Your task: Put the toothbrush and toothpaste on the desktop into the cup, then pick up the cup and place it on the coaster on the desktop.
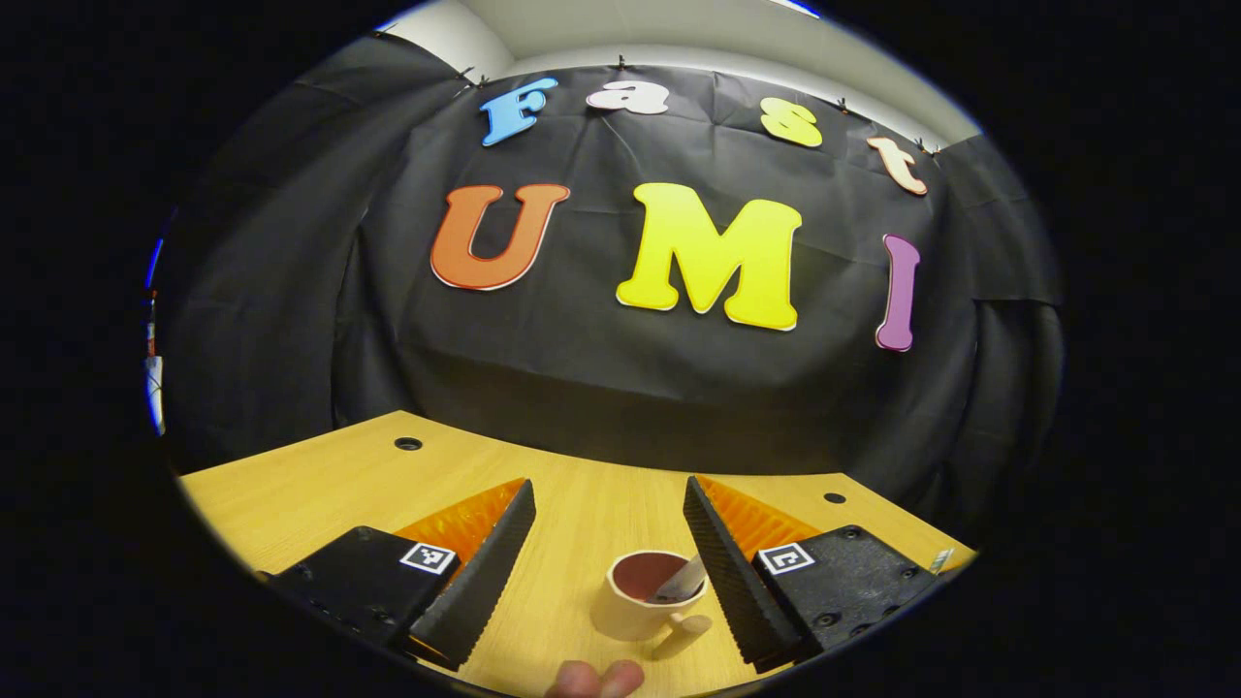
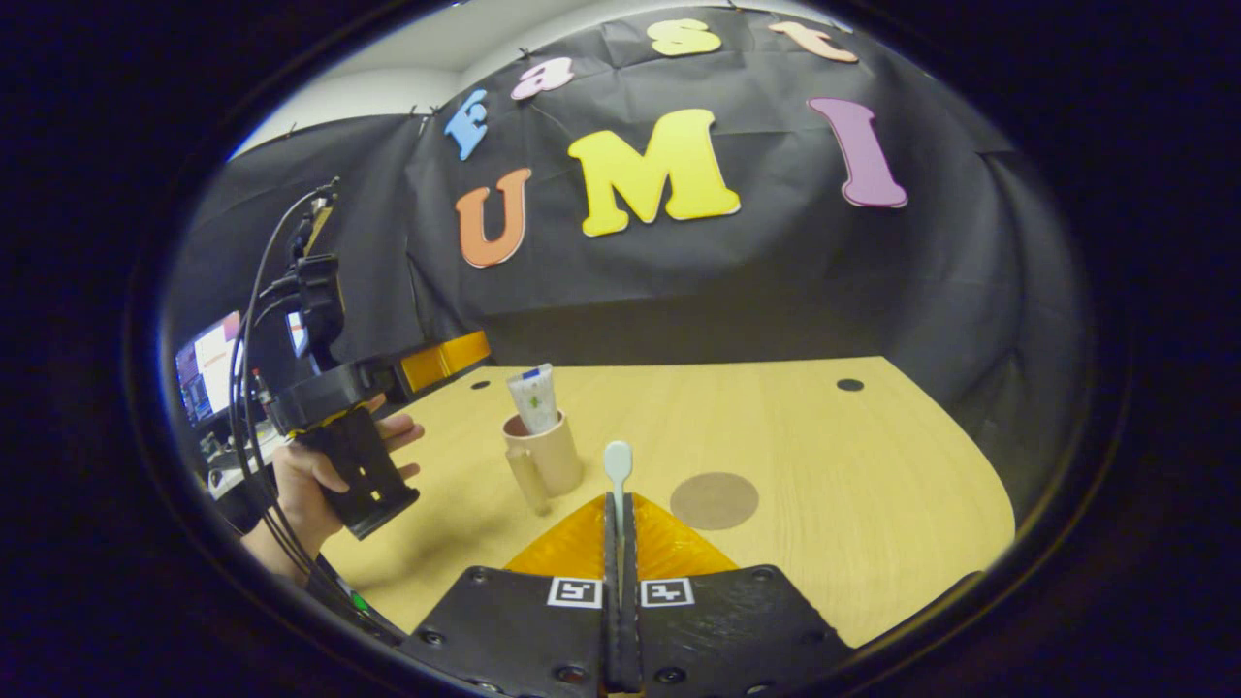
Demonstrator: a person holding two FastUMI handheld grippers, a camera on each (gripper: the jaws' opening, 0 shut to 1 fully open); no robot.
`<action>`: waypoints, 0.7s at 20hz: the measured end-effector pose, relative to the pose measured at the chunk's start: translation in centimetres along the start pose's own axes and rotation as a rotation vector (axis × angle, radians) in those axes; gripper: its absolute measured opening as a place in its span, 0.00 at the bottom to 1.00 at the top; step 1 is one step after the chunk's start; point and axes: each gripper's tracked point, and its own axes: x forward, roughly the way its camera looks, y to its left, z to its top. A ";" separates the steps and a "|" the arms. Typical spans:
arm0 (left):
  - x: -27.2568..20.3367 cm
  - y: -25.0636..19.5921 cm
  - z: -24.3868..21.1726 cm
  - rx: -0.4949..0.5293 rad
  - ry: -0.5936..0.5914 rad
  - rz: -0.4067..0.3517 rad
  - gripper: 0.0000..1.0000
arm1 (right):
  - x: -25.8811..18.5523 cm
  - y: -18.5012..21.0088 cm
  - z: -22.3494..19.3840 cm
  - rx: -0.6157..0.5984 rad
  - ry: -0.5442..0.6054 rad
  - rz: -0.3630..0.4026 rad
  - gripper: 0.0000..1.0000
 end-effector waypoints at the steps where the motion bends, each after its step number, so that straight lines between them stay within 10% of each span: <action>1: -0.6 0.7 0.0 0.000 0.000 0.010 0.97 | 0.8 0.8 0.7 -0.015 -0.012 0.017 0.00; 14: -7.8 8.0 -2.5 0.008 0.042 0.114 0.98 | 9.1 13.5 14.2 -0.101 -0.310 0.191 0.00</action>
